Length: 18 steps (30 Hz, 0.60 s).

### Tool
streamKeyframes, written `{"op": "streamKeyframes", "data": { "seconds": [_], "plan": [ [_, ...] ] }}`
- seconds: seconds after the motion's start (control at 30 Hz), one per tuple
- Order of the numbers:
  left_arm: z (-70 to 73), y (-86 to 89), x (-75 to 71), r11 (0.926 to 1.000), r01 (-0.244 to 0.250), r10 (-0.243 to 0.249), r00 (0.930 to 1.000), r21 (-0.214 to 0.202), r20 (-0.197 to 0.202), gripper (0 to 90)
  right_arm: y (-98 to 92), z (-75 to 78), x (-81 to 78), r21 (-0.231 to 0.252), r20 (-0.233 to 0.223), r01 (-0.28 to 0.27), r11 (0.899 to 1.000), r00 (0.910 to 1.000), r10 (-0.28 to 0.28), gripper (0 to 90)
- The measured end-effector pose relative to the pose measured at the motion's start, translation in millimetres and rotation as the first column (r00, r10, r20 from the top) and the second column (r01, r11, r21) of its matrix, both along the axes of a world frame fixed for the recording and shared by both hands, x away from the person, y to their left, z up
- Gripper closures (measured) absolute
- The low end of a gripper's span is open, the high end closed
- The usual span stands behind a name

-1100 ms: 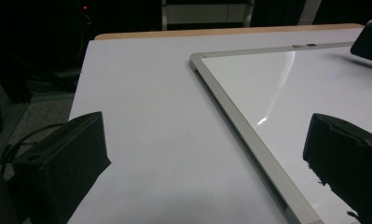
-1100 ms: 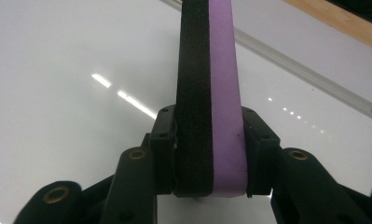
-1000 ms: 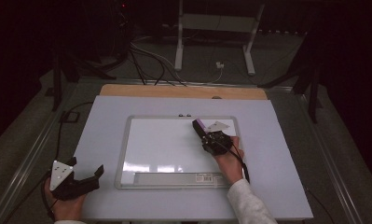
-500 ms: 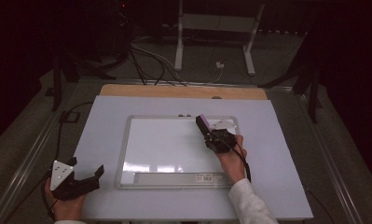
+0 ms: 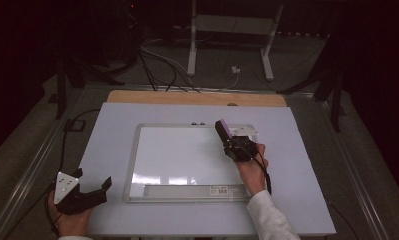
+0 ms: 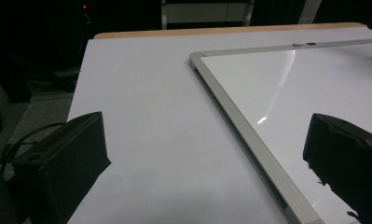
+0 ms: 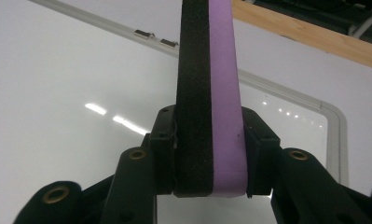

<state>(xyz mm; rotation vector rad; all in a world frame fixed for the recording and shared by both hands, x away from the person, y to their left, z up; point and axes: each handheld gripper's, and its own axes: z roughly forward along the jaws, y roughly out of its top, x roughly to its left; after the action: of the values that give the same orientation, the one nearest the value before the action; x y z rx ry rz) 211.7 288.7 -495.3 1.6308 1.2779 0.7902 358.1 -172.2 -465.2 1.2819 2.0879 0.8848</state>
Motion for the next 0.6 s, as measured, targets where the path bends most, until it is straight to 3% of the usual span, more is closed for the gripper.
{"op": "streamKeyframes", "data": {
  "seconds": [0.6],
  "plan": [
    [0.0, -0.2, 0.0, 1.0, -0.001, 0.001, 1.0, 0.001, 0.0, 0.6, -24.0, 5.3, 9.7, 0.038, 0.011, 0.098, 0.994, 0.9951, -0.099, 63.5]
  ]
}}
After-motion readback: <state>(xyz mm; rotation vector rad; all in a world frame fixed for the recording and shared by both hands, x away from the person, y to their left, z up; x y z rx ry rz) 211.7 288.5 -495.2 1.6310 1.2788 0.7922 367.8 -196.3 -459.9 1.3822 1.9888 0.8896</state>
